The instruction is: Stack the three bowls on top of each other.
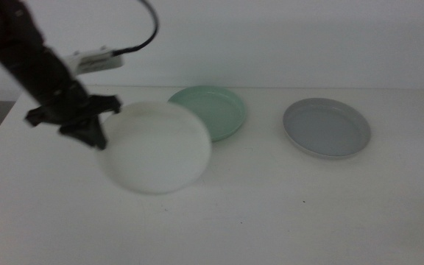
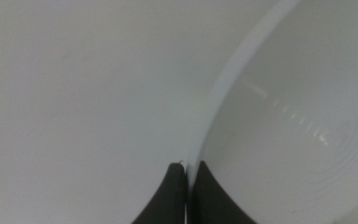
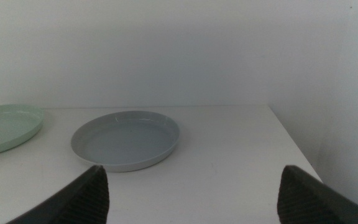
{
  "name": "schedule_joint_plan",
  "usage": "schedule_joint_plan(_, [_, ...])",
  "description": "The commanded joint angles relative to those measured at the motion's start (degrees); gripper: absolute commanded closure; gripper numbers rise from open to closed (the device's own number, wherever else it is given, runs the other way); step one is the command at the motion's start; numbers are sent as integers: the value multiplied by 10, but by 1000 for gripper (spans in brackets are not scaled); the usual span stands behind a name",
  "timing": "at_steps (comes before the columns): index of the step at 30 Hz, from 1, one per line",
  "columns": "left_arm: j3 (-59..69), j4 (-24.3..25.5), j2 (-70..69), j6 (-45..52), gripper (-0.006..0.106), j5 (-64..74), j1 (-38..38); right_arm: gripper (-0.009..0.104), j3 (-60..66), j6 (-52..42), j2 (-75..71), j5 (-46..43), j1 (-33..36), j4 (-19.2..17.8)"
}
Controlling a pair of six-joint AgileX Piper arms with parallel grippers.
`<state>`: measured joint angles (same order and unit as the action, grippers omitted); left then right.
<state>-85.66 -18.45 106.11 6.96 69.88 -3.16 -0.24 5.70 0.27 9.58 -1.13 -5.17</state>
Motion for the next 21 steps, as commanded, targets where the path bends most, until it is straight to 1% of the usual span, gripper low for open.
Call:
schedule_joint_plan(1, [-37, 5, 18, -30, 102, 1, -29, 3, 2, -1, -3, -5, -1, -5])
schedule_joint_plan(9, [-154, 4, 117, -59, 102, 1, -107, 3, 2, -1, -3, -5, -1, -5])
schedule_joint_plan(12, [-179, -8, 149, -65, 102, 1, -128, 3, 2, -1, -3, -5, -1, -5])
schedule_joint_plan(21, [-219, -13, 214, -70, 102, 1, -158, 3, 2, -1, -3, -5, -1, -5])
